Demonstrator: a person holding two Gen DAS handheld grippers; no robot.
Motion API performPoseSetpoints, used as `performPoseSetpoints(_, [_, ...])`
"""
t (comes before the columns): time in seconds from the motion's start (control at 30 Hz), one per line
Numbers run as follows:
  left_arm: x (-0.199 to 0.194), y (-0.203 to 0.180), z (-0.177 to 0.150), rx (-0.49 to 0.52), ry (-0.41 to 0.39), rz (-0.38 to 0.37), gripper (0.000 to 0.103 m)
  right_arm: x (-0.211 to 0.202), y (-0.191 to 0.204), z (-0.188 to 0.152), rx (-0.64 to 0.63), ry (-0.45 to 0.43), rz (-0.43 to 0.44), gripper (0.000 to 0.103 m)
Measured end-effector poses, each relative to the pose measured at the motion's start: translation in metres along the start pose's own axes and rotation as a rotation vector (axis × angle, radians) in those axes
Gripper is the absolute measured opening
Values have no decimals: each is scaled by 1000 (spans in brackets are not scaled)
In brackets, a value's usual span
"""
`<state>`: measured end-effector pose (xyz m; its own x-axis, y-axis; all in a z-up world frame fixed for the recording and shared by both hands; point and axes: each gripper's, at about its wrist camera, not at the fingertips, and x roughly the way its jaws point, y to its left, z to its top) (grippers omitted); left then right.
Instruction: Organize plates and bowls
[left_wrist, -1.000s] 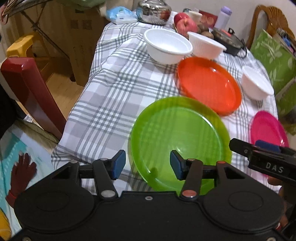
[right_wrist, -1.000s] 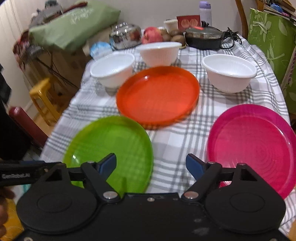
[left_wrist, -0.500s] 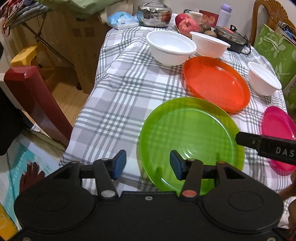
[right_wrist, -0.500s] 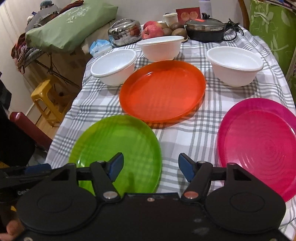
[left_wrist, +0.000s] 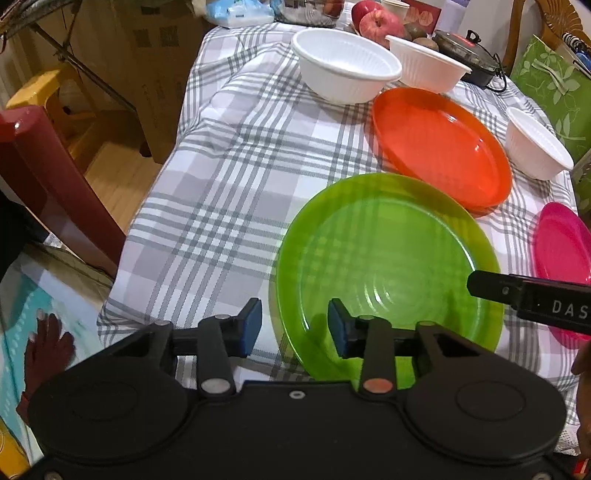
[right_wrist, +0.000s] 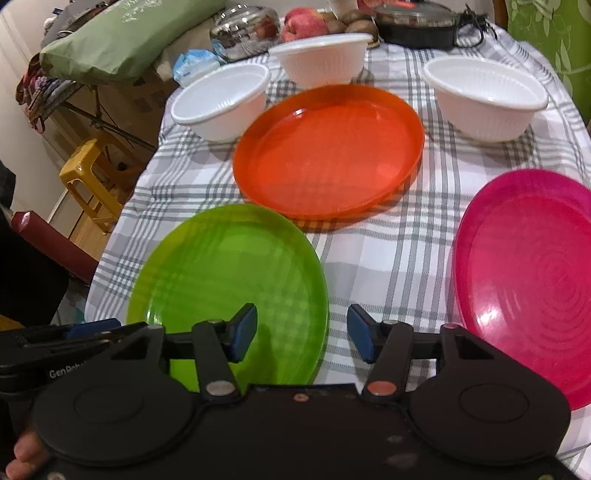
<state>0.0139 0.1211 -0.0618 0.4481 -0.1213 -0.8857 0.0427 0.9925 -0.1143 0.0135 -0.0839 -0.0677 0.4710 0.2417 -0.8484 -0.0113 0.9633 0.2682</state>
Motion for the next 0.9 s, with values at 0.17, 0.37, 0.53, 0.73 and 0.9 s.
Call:
performPoseSetpoints(0.17, [7, 1, 1, 23, 10, -13, 36, 10, 1, -1, -14, 16, -45, 46])
performPoseSetpoints(0.37, [16, 5, 6, 12, 35, -31, 28, 14, 6, 1, -58, 4, -56, 46])
performPoseSetpoints(0.53, [18, 7, 12, -4, 40, -37, 28, 16, 7, 5, -65, 1, -50, 46])
performPoseSetpoints(0.73, [19, 5, 14, -13, 40, -26, 28, 15, 12, 4, -74, -2, -38, 40])
performPoseSetpoints(0.9, [16, 10, 15, -29, 20, 0, 28, 15, 8, 3, -55, 7, -48, 13])
